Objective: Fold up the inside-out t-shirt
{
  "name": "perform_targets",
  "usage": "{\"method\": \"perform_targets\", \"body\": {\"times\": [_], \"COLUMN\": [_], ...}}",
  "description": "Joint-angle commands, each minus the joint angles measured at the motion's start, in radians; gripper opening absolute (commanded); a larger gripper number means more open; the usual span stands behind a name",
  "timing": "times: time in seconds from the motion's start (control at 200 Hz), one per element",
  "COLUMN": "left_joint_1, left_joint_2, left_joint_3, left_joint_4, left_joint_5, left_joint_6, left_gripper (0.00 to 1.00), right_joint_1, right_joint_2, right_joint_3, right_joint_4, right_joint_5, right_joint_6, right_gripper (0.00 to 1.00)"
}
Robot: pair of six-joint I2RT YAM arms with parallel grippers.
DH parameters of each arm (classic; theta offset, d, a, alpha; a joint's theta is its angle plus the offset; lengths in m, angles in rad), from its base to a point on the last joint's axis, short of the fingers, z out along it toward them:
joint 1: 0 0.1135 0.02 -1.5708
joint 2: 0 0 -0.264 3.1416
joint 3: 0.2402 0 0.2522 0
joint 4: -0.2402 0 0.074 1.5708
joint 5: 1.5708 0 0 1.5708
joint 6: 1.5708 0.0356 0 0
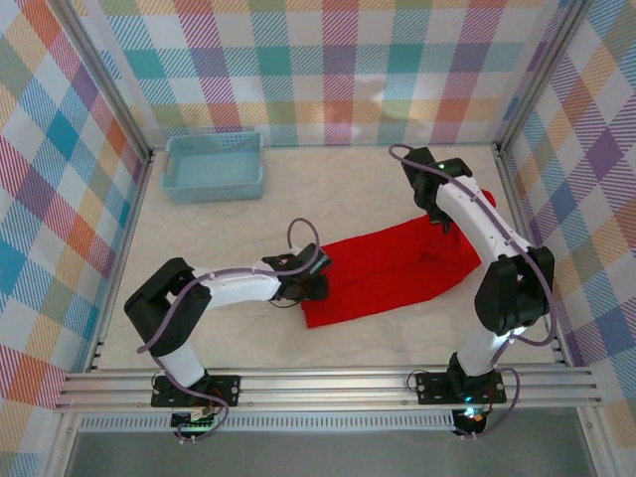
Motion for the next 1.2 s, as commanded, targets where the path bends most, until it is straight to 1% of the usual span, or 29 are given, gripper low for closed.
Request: {"method": "perform_targets", "body": {"times": [0.0, 0.07, 0.215, 0.455, 0.485, 0.605, 0.69, 0.855, 1.195], "left_joint_1": [-0.038, -0.035, -0.022, -0.005, -0.006, -0.006, -0.006, -0.007, -0.006], "left_joint_2": [0.004, -0.015, -0.053, -0.091, -0.094, -0.091, -0.083, -0.064, -0.058], "left_joint_3": [0.038, 0.021, -0.036, -0.149, -0.158, -0.186, -0.194, -0.192, -0.2], "left_joint_4": [0.07, 0.077, 0.083, 0.154, 0.163, 0.21, 0.236, 0.254, 0.259], "left_joint_5": [0.083, 0.057, 0.013, 0.011, 0.014, 0.031, 0.045, 0.062, 0.056], "left_joint_6": [-0.044, -0.058, -0.081, -0.125, -0.127, -0.134, -0.134, -0.135, -0.134], "left_gripper": [0.57, 0.56, 0.56, 0.5, 0.49, 0.47, 0.46, 0.41, 0.35], "right_joint_1": [0.059, 0.114, 0.219, 0.362, 0.379, 0.443, 0.476, 0.517, 0.547], "right_joint_2": [-0.028, -0.036, -0.038, 0.006, 0.01, 0.027, 0.04, 0.075, 0.097], "right_joint_3": [0.025, 0.018, 0.012, 0.001, -0.004, -0.02, -0.023, 0.012, -0.004], "right_joint_4": [-0.052, -0.05, -0.05, -0.072, -0.065, -0.041, -0.017, -0.018, 0.038], "right_joint_5": [0.046, 0.035, -0.057, -0.173, -0.215, -0.282, -0.327, -0.357, -0.452], "right_joint_6": [-0.041, -0.053, -0.029, 0.081, 0.094, 0.155, 0.185, 0.227, 0.257], "right_gripper": [0.0, 0.0, 0.0, 0.0, 0.0, 0.0, 0.0, 0.0, 0.01]}}
